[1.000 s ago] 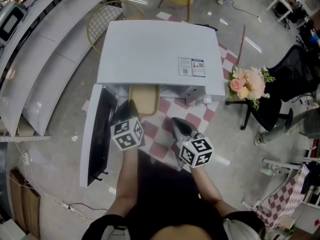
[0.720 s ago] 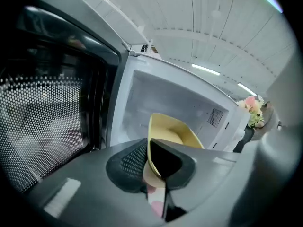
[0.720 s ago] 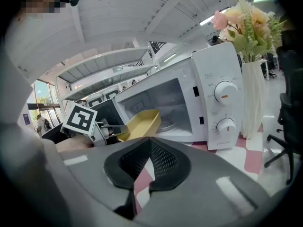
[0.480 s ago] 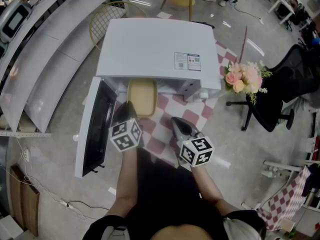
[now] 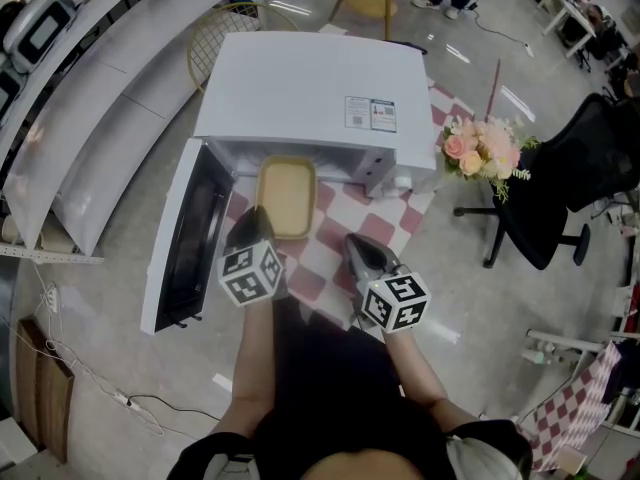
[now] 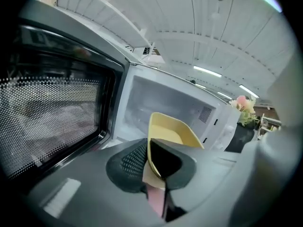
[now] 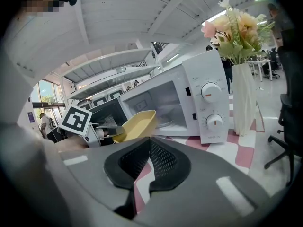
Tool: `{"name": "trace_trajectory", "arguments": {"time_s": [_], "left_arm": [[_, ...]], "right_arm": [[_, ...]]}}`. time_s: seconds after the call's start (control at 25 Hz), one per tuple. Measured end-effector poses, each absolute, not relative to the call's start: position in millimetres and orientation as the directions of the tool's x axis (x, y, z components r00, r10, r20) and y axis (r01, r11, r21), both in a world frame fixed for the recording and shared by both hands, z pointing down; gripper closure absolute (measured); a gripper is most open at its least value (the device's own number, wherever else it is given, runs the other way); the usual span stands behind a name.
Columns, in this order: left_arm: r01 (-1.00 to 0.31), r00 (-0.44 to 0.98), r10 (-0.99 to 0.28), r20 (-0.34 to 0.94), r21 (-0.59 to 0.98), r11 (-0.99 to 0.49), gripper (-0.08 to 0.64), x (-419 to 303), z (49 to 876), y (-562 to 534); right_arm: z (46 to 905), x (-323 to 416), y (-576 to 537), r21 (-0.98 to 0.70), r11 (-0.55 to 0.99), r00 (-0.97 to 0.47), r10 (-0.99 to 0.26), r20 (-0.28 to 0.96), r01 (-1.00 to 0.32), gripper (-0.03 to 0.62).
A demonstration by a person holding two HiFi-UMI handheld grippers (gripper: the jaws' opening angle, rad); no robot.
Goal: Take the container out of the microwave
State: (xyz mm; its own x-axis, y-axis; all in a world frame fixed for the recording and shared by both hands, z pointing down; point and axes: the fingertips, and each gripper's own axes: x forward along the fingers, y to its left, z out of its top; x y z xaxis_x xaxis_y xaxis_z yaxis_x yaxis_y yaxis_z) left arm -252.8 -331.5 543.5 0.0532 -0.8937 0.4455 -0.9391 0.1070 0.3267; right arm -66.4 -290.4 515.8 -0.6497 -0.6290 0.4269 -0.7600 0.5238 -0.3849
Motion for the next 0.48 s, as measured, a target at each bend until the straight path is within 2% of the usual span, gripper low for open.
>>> {"name": "trace_trajectory", "arguments": {"time_s": [0.48], "left_arm": [[-0.942,0.032,-0.895,0.445,0.314,0.122,0.534,-247,540,-295]], "right_arm": [[519,-55,-279,-0.377,0.551,-0.667,-0.620,0.412,-0.745,0.591]]}}
